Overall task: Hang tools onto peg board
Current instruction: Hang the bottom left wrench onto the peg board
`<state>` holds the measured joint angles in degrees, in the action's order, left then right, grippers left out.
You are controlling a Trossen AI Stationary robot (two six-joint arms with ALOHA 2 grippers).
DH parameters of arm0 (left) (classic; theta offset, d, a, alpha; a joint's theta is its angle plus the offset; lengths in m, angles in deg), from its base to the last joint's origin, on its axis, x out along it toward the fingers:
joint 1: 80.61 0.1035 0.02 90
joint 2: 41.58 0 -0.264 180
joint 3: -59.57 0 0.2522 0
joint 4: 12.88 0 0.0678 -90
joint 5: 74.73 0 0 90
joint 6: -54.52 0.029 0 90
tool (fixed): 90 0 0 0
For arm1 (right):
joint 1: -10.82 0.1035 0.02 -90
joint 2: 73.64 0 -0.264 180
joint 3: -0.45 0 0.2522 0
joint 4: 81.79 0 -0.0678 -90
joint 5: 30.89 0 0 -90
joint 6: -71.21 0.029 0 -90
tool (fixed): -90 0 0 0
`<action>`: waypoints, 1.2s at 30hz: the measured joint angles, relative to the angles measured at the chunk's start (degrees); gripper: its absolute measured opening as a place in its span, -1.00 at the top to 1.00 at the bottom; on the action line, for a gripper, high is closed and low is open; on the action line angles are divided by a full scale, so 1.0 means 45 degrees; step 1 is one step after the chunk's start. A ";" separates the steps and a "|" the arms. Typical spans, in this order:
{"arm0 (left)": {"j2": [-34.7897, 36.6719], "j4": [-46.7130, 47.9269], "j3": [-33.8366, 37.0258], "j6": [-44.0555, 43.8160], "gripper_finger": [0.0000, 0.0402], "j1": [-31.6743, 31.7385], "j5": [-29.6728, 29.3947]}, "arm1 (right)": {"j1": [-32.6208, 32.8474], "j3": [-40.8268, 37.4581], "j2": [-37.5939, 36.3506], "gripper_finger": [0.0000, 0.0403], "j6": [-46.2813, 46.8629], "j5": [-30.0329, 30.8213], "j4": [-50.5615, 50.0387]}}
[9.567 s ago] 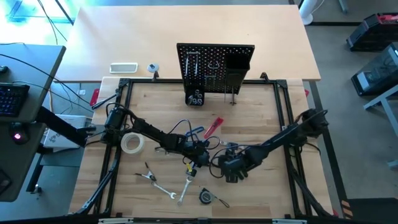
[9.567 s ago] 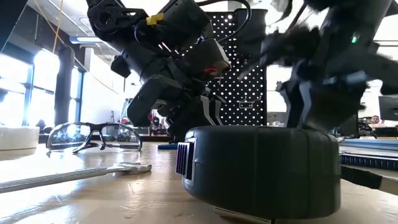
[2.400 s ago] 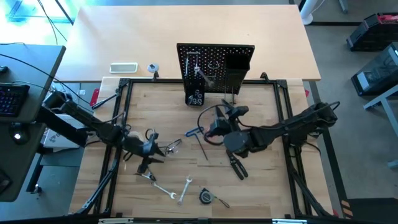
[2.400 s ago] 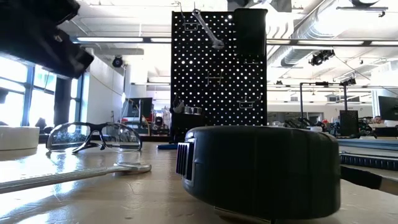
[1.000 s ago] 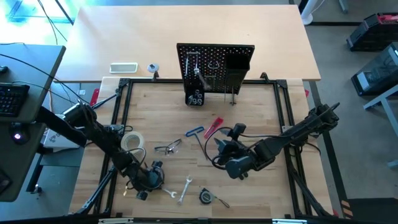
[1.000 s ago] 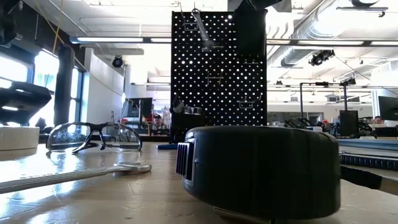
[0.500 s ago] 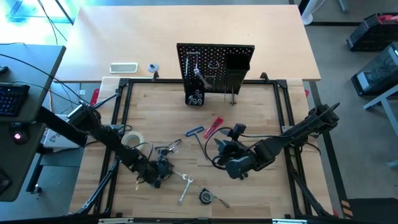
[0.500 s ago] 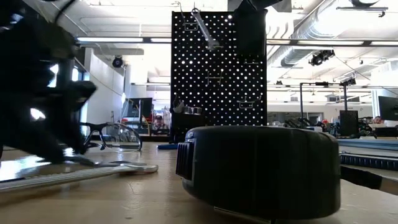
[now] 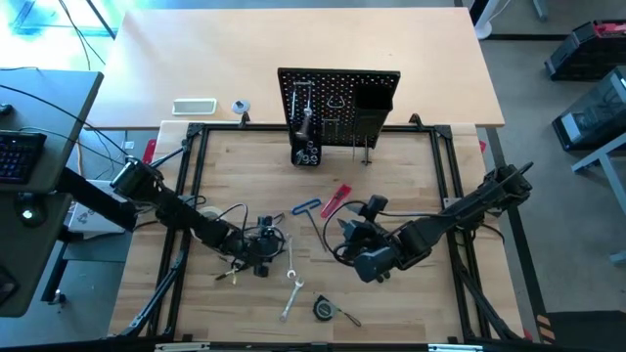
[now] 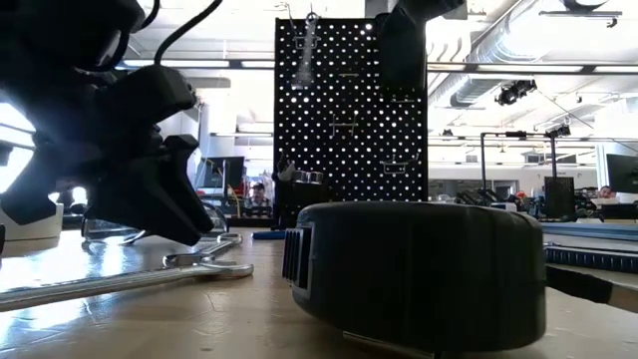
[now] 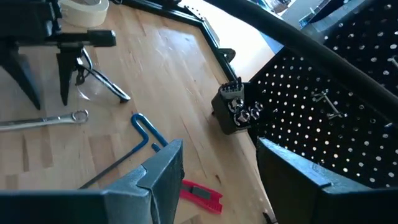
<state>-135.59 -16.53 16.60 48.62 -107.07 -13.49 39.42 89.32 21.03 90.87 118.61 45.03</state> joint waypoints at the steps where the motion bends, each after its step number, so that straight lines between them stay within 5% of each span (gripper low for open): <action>1: 0.0002 0.0066 -0.0005 -0.0098 0.37 0.0009 -0.0099 | 0.0000 0.0000 0.0123 0.02 0.0000 0.0002 0.0005; 13: 0.0065 -0.0018 -0.0019 0.0897 0.37 0.0696 0.0084 | -0.0107 -0.0005 0.2664 0.02 0.0998 -0.0543 0.0063; 19: 0.0070 -0.0476 -0.0024 0.1414 0.37 0.1957 0.1981 | -0.0070 -0.0005 0.3590 0.02 0.1337 -0.0571 0.0897; 25: 0.0075 -0.0875 -0.0034 0.1963 0.37 0.3259 0.5567 | -0.0058 -0.0005 0.3820 0.02 0.1326 -0.0560 0.1408; 36: 0.0085 -0.1673 -0.0034 0.2796 0.58 0.4019 0.7253 | -0.0058 -0.0005 0.3820 0.02 0.1307 -0.0567 0.1442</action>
<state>-135.21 -24.06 16.44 61.20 -88.99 19.15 39.16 89.30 38.22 96.75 116.06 51.52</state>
